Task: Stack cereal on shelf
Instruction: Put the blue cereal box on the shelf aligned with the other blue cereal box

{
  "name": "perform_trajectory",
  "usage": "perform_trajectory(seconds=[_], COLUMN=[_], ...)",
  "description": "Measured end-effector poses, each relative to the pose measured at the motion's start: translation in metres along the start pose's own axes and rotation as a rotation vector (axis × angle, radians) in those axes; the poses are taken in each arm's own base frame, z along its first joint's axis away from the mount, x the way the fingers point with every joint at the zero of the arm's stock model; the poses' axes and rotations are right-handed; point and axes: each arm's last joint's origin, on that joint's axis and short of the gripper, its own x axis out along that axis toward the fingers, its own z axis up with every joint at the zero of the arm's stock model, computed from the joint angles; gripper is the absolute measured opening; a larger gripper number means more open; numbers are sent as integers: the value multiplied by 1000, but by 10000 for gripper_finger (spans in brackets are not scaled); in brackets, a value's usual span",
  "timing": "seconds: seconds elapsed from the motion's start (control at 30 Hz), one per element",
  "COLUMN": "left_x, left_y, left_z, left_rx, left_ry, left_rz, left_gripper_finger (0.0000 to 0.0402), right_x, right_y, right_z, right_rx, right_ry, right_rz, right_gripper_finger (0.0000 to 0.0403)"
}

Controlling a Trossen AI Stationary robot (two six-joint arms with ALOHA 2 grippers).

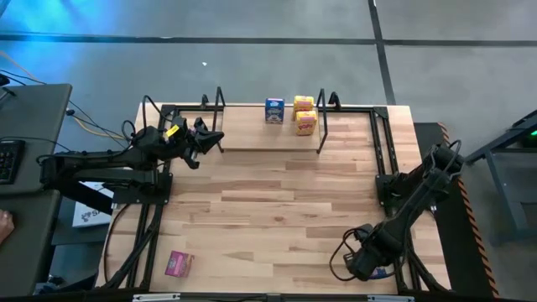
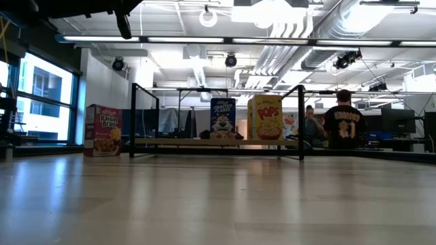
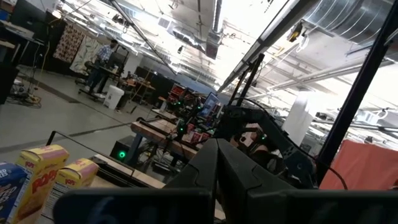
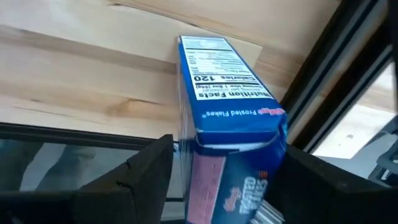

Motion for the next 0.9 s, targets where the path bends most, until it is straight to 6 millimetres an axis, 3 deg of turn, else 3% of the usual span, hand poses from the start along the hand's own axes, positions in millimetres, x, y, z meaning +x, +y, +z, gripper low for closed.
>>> perform_trajectory(seconds=[0.5, 0.9], left_x=[0, 0], left_y=[0, 1], left_z=[0, 0], left_rx=[18, 61], left_ry=[-1, -10], left_rz=[3, 20], left_gripper_finger=[1, 1], right_x=[15, 15], right_y=[8, 7], right_z=[2, 2], right_rx=[18, 0], right_ry=[-37, -37], right_rz=[-42, -46], right_gripper_finger=[240, 159])
